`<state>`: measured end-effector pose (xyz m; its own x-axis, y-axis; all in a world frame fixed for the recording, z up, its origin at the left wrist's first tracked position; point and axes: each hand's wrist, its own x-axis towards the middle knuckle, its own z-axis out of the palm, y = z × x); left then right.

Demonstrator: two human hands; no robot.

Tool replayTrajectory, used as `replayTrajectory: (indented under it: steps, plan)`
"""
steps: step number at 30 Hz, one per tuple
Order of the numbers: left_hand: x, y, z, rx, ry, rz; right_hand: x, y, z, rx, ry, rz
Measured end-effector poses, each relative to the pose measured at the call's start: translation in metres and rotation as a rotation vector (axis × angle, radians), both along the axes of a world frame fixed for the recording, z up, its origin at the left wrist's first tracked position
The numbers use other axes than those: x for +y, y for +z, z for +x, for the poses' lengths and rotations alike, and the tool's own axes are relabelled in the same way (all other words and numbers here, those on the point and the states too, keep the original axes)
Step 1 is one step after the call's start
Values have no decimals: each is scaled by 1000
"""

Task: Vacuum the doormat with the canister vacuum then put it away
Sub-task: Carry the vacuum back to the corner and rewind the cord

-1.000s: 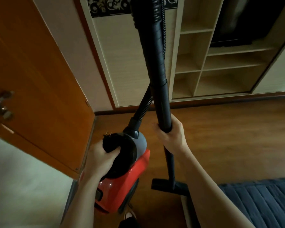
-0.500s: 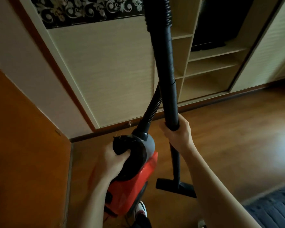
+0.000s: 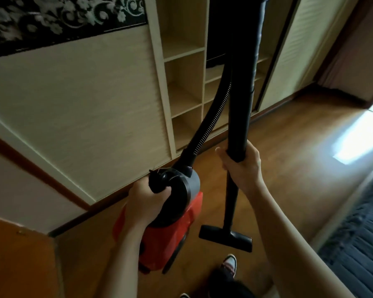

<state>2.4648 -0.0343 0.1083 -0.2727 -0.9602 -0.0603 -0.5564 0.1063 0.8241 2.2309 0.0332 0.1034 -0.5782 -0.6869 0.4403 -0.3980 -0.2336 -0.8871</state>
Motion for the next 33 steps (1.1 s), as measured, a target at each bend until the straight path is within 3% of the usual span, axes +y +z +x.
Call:
replayTrajectory:
  steps: [15, 33]
  plan:
    - [-117, -16, -289, -59, -309, 2, -48, -13, -254, -51, -229, -29]
    - [-184, -11, -583, 74, -567, -1, -76, -10, -496, -5, -530, 22]
